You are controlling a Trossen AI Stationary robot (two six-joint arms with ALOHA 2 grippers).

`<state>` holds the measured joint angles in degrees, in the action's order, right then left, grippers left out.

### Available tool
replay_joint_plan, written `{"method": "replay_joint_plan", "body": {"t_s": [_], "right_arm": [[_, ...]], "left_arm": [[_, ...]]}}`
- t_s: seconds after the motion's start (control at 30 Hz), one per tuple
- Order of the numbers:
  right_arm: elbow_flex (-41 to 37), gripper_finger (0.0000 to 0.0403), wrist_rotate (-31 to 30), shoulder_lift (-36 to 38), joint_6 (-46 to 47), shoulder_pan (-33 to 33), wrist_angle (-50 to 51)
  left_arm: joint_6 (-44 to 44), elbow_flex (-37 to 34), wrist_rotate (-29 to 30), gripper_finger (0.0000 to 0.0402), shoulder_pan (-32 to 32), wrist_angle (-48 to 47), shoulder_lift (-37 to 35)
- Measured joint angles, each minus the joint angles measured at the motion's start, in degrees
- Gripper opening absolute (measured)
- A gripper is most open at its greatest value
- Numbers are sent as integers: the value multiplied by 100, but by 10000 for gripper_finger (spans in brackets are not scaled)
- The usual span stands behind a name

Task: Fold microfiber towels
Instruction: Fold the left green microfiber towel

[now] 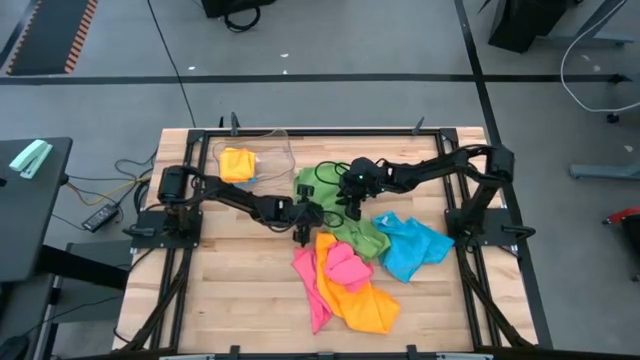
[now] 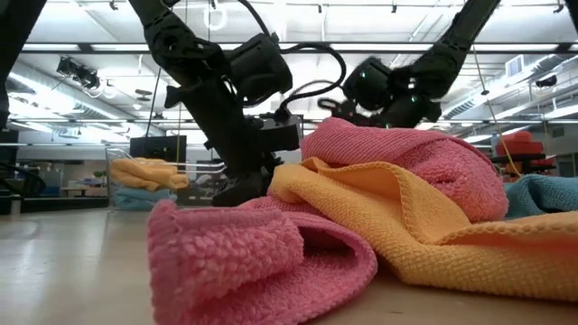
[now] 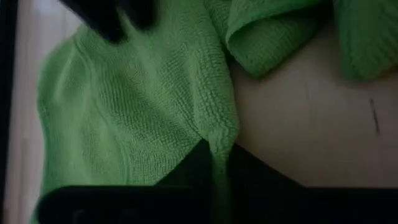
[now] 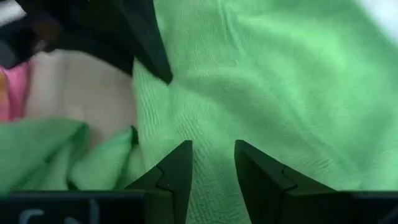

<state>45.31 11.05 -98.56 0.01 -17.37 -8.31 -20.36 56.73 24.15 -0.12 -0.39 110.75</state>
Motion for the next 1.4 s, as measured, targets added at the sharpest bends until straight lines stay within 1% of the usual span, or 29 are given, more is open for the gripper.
{"method": "replay_joint_plan", "body": {"t_s": [0.07,0.17,0.23,0.3,0.33,0.4,0.43,0.57,0.67,0.8,0.87,0.97,1.1,1.23,1.3,1.4], "right_arm": [[66,128,-74,192,-68,31,130],[86,128,-83,488,-326,132,48],[86,128,-167,623,-596,213,-42],[88,128,-385,654,-831,260,-171],[84,128,-425,646,-954,259,-218],[88,128,-447,553,-1134,191,-399],[86,128,-445,505,-1175,156,-402],[78,128,-142,142,-1171,13,-502],[77,128,-62,-76,-1189,6,-395],[77,128,-51,-62,-1225,-8,-414],[84,128,-54,-15,-1349,-15,-514],[138,128,-38,6,-1565,-75,-533],[178,128,267,-222,-1585,-268,-563],[167,128,431,-699,-1493,-301,-401],[195,128,478,-888,-1481,-276,-492],[202,128,537,-1029,-1376,-250,-516]], "left_arm": [[-12,-15,-137,16,7,-233,-141],[-48,-16,-329,13,16,-396,-390],[-39,-14,-594,26,54,-542,-607],[-28,1,-1079,44,103,-460,-721],[-28,-12,-1335,51,134,-578,-780],[-72,-7,-1789,58,168,-470,-830],[-114,-7,-1935,59,188,-502,-855],[-92,-7,-2044,49,253,-538,-882],[368,-6,-2132,36,402,-577,-938],[766,-2,-2639,22,648,-618,-1013],[773,-2,-2845,21,684,-660,-1013],[634,-2,-2910,29,632,-618,-996],[767,-2,-2915,36,628,-599,-993],[938,-2,-2908,26,676,-687,-991],[988,-2,-2908,19,678,-714,-991],[1075,-2,-2904,17,684,-725,-991]]}}
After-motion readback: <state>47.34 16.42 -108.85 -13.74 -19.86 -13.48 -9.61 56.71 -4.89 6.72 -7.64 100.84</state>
